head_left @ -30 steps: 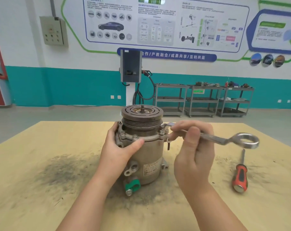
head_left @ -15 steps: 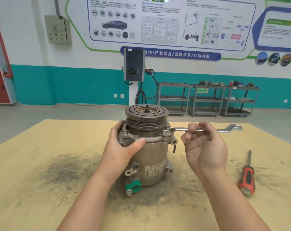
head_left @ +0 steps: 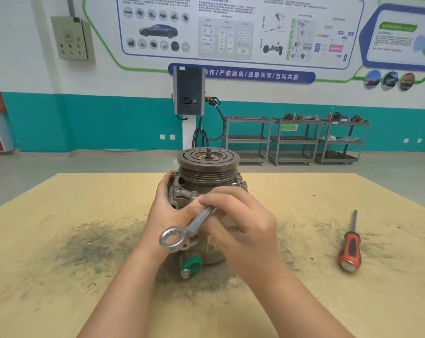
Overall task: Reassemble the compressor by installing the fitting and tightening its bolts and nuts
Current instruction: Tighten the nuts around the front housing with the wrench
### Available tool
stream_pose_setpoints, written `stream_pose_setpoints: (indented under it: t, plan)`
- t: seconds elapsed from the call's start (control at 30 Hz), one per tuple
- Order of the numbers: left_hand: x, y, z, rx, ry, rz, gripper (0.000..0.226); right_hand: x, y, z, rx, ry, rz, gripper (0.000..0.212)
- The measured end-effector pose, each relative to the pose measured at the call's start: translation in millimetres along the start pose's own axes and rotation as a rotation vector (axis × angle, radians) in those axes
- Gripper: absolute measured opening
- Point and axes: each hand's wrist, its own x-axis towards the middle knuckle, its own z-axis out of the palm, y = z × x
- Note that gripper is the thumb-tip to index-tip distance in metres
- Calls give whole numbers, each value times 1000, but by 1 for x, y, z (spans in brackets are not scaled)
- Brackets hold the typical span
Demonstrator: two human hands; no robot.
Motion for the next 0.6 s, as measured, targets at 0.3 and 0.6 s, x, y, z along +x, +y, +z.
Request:
stream_pose_setpoints:
  t: [0.3,0.6]
  plan:
    - [-7,5,-1,88,3,12,104,23,10,-31,579,575,577,16]
    - [-8,7,-2,123,-1,21,101,27,33,-35,858,591,897,20]
